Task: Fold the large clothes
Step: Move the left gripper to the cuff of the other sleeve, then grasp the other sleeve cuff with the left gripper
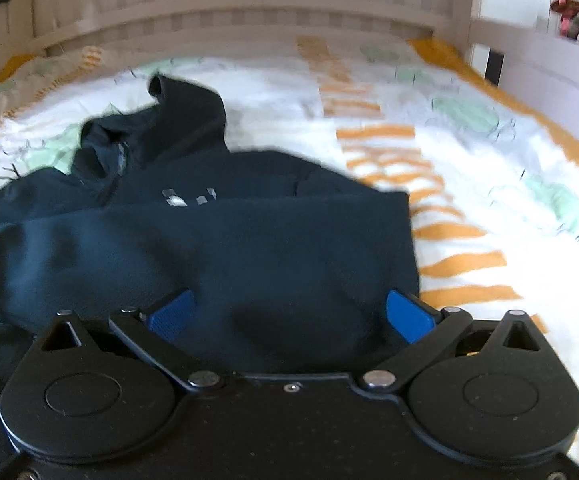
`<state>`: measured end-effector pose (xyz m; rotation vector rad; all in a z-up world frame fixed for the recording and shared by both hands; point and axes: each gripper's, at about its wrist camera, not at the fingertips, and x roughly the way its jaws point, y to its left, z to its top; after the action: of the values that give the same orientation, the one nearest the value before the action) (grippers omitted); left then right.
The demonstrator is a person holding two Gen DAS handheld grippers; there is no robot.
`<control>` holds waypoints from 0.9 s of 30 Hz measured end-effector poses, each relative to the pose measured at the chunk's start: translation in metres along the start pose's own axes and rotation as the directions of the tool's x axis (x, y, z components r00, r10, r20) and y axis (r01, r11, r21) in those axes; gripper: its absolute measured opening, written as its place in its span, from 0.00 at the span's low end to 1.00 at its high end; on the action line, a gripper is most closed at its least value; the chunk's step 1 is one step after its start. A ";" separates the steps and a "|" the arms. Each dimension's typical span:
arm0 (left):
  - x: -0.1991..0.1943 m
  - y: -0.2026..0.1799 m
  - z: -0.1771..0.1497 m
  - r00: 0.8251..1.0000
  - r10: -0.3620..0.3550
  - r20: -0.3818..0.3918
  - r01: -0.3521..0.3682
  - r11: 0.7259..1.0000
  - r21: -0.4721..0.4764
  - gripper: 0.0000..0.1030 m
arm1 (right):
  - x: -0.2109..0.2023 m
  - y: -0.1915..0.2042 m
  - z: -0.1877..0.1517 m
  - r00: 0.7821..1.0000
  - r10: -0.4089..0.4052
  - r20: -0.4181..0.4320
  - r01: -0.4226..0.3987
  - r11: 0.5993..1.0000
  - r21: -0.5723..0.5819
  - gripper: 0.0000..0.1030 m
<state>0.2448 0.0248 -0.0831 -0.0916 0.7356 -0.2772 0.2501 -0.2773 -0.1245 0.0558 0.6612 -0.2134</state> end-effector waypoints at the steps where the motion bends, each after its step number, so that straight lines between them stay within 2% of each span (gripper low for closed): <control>1: -0.008 0.004 0.001 1.000 0.002 0.012 -0.002 1.000 0.002 1.00 | -0.008 0.002 0.000 1.000 0.011 0.015 -0.011 1.000 -0.002 0.99; 7: -0.066 0.042 0.010 0.996 0.065 0.058 -0.067 0.997 0.042 1.00 | -0.048 0.016 -0.002 0.989 0.130 0.065 -0.132 0.991 0.031 0.99; 14: -0.118 0.121 0.014 0.978 0.201 0.053 -0.197 0.978 -0.071 1.00 | -0.063 0.046 -0.020 0.967 0.251 0.032 -0.253 0.965 0.065 0.99; 19: -0.138 0.182 0.022 0.954 0.298 0.035 -0.284 0.935 -0.212 1.00 | -0.067 0.070 -0.027 0.953 0.304 0.008 -0.304 0.952 0.034 0.99; 27: -0.146 0.266 0.035 0.900 0.435 -0.002 -0.400 0.826 -0.397 0.99 | -0.065 0.092 -0.024 0.940 0.340 -0.016 -0.340 0.940 0.014 0.99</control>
<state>0.2229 0.3201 -0.0106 -0.3140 0.6941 0.2998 0.2056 -0.1731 -0.1055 0.1818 0.6575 0.1176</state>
